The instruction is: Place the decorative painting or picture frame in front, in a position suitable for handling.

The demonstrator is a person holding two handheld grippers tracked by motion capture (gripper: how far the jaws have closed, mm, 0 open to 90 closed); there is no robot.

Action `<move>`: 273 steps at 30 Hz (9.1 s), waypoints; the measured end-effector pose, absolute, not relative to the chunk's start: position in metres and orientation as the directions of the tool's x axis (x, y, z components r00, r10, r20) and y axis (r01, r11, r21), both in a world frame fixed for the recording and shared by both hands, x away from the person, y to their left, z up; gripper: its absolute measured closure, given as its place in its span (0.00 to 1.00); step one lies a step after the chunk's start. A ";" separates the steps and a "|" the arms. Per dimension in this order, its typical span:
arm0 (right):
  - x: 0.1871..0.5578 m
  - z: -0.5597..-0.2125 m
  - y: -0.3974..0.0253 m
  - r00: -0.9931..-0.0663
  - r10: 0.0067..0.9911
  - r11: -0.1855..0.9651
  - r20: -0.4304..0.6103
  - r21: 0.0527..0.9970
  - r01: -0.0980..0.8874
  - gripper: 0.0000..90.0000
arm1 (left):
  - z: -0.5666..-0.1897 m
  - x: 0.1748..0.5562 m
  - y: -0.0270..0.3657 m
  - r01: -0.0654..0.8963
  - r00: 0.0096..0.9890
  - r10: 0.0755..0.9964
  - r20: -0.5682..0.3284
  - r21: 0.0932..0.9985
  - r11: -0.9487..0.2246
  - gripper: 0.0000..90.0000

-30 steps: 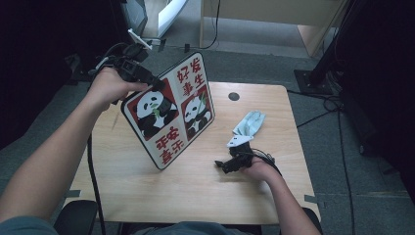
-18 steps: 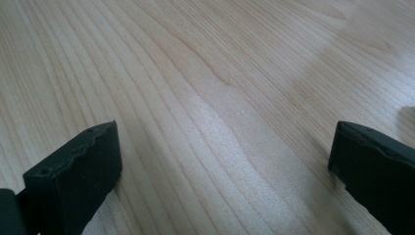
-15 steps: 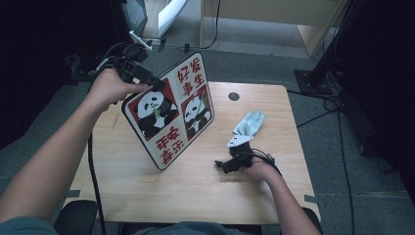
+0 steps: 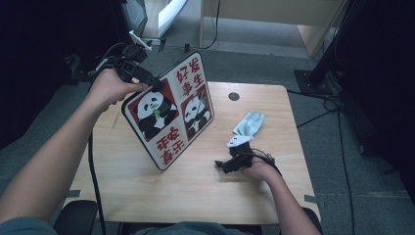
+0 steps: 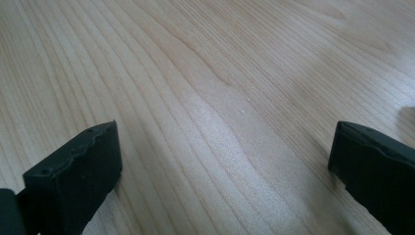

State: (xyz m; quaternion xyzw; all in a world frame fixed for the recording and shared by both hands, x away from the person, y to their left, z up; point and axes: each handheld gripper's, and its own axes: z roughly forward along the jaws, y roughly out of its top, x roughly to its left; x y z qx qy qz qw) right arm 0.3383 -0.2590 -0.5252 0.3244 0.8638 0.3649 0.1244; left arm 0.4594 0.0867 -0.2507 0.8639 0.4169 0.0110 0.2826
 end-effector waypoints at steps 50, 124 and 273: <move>0.343 -0.525 -0.254 -0.766 0.642 0.529 0.021 0.711 0.463 0.00 | -0.260 0.402 0.123 0.594 0.716 0.666 -0.209 0.683 -0.425 0.30; 0.423 -0.490 -0.361 -0.442 0.896 0.270 0.046 0.734 0.624 0.37 | -0.397 0.315 0.162 0.574 0.705 0.649 -0.286 0.768 -0.285 0.59; 0.406 -0.508 -0.299 -0.561 0.827 0.416 0.038 0.629 0.657 0.28 | -0.403 0.332 0.157 0.562 0.724 0.609 -0.323 0.789 -0.249 0.86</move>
